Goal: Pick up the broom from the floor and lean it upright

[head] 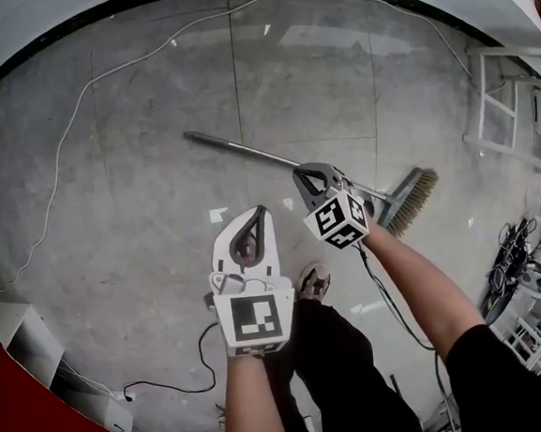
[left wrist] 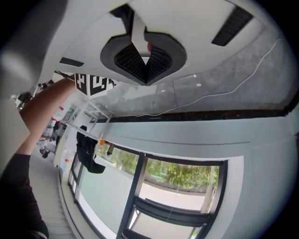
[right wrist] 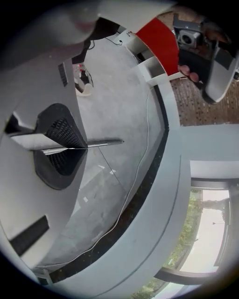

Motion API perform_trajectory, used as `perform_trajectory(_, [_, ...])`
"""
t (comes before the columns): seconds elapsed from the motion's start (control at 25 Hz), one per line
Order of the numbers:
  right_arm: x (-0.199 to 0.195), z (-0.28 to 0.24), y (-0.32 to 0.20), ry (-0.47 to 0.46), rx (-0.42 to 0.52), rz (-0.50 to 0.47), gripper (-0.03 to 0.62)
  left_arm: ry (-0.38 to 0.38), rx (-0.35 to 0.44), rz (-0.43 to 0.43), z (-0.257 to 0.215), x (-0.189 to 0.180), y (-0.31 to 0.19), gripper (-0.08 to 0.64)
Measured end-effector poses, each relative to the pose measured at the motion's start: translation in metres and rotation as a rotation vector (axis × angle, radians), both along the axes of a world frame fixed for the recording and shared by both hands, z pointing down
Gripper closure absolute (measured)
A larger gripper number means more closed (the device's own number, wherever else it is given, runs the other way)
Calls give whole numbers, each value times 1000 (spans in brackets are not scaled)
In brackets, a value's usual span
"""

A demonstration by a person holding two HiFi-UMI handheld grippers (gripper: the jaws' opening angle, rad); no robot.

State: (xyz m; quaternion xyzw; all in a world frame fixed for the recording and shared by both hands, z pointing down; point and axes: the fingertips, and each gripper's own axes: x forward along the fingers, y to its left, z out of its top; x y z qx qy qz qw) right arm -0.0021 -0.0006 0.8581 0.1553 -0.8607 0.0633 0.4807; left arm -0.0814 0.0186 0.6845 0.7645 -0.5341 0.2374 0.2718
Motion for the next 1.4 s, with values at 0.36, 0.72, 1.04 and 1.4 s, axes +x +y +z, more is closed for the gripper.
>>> perform_trajectory(0.36, [-14,72,-3,144,-35,-111,500,13,-11,-112,5,-36,-27,554])
perform_trajectory(0.72, [-21,127,-4,282,-49,-182,508,14,-57,-102,22,-45,-29,554])
perform_trajectory(1.04, [-20,140,-1,287,-89,-176,532,56,-99,-159,34,-58,-24,554])
perform_trajectory(1.4, [-21,139,-2,276,-98,-167,538,57,-70,-171,29,-66,-30,554])
